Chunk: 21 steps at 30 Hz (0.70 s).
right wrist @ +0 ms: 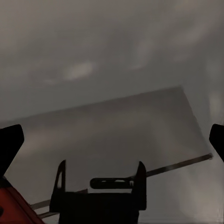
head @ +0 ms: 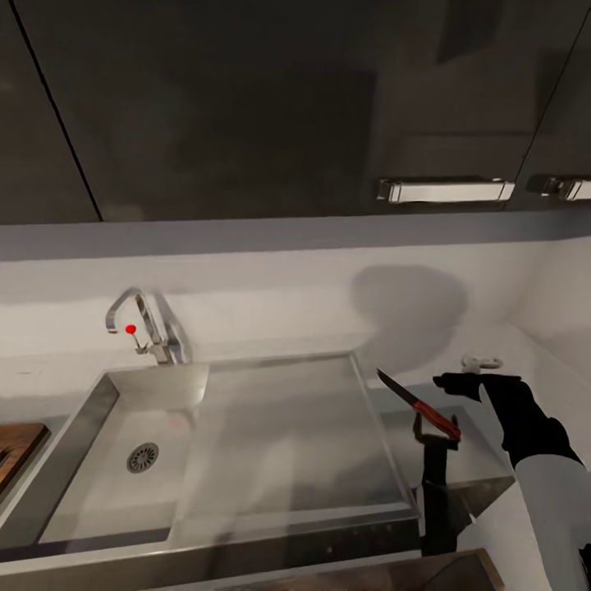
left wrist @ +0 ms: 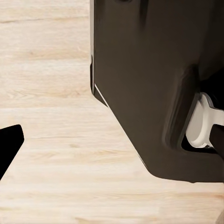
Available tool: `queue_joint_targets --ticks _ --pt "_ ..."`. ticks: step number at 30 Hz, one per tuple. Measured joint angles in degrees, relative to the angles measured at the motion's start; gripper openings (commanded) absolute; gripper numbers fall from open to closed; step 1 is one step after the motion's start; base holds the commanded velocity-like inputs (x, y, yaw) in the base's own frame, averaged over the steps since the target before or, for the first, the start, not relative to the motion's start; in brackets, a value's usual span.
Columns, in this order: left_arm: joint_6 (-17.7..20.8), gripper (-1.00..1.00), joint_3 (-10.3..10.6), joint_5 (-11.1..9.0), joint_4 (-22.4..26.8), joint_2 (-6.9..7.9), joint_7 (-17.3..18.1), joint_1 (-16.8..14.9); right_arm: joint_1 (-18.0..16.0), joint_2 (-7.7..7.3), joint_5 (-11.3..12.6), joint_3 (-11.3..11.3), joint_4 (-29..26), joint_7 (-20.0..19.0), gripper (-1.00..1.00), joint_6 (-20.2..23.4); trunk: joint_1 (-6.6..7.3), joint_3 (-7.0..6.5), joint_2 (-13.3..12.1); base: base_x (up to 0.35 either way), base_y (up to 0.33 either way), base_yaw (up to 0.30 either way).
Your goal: In the kitchen, take the Vidalia onion out of the sink, dice it on the chopping board with the paring knife, put the diced onion into the bowl on the countertop, then place both the paring knife and the chopping board into the sink.
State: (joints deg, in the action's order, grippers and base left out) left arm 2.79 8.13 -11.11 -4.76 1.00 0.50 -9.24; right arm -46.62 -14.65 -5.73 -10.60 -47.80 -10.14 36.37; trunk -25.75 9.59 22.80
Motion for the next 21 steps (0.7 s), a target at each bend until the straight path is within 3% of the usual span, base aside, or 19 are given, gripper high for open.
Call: queue_joint_targets --ticks 13,18,21 --pt "0.0 1.0 0.0 0.01 0.05 -0.1 0.01 0.0 0.01 -0.13 -0.16 0.05 -0.05 -1.05 1.0 -1.36 0.0 0.23 0.01 0.0 0.0 0.0" --pt "0.0 1.0 0.0 0.02 0.08 -0.11 -0.02 0.0 0.02 -0.5 -0.6 2.06 -0.24 -6.49 1.0 -2.13 0.0 0.23 0.01 0.0 0.0 0.0" --pt "-0.01 1.0 -0.01 0.03 0.09 -0.11 0.0 0.0 0.02 -0.65 -3.05 2.94 -0.27 -10.28 1.0 -2.23 0.0 0.23 0.01 0.0 0.0 0.0"
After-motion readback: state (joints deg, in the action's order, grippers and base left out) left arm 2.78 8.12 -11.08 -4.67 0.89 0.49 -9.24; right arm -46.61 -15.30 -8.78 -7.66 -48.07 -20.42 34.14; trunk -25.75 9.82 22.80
